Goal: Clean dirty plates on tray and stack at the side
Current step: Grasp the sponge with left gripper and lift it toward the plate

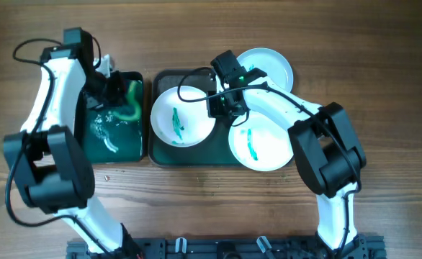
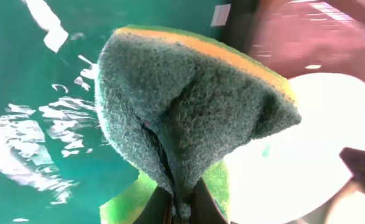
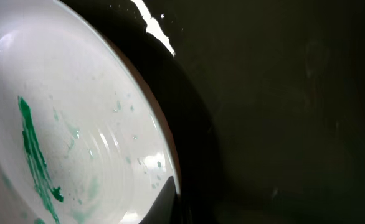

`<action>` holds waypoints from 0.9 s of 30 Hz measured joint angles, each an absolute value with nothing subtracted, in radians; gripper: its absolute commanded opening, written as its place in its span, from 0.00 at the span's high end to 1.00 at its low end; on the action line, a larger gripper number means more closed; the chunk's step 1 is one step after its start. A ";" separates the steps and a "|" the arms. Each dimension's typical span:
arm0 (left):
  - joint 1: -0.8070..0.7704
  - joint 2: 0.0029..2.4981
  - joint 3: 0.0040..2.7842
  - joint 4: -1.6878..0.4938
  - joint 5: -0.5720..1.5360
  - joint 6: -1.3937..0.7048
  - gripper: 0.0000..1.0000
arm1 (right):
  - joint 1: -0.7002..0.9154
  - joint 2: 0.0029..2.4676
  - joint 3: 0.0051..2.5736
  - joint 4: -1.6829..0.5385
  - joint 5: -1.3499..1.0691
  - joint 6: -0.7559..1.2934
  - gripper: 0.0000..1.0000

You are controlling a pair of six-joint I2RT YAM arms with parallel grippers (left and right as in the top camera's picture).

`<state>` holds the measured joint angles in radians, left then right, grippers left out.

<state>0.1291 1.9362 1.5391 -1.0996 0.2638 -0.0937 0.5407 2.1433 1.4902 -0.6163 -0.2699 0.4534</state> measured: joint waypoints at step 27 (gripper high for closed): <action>-0.247 2.089 1.524 -1.031 0.140 -0.519 0.96 | 0.523 2.143 1.491 -0.668 -0.289 0.512 0.96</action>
